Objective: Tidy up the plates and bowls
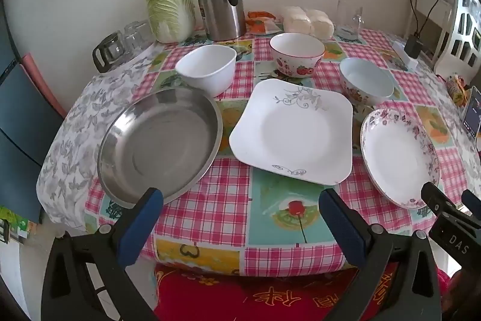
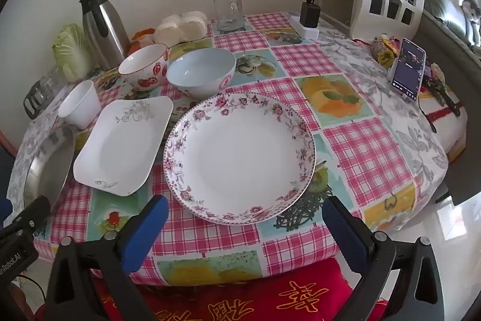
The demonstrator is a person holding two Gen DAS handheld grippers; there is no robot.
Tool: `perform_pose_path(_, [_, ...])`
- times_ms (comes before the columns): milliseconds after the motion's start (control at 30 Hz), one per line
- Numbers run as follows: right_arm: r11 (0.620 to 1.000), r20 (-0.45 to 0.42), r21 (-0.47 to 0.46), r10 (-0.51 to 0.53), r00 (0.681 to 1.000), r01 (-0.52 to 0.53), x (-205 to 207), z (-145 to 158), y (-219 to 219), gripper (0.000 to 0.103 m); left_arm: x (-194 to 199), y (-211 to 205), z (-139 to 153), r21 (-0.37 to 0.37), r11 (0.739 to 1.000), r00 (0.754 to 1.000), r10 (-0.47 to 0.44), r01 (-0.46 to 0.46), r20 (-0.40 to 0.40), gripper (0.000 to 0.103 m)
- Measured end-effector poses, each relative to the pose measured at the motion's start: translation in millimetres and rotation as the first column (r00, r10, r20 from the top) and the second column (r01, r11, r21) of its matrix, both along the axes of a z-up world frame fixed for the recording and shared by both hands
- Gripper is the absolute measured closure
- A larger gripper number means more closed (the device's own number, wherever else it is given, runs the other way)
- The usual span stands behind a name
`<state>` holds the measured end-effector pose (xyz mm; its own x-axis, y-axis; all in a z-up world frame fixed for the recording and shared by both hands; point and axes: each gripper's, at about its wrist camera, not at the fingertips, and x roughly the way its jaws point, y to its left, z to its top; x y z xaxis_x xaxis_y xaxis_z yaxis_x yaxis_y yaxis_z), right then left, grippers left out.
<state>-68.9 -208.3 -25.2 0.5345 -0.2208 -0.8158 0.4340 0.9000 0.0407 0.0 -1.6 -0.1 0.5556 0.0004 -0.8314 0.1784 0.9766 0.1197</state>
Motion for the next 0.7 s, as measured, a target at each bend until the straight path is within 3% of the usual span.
perform_pose_path(700, [1.0, 0.025, 0.01, -0.014, 1.0, 0.014, 0.1, 9.3, 0.1, 0.0, -5.0, -4.0, 5.3, 0.009, 1.0, 0.999, -0.01, 0.01, 0.04, 0.0])
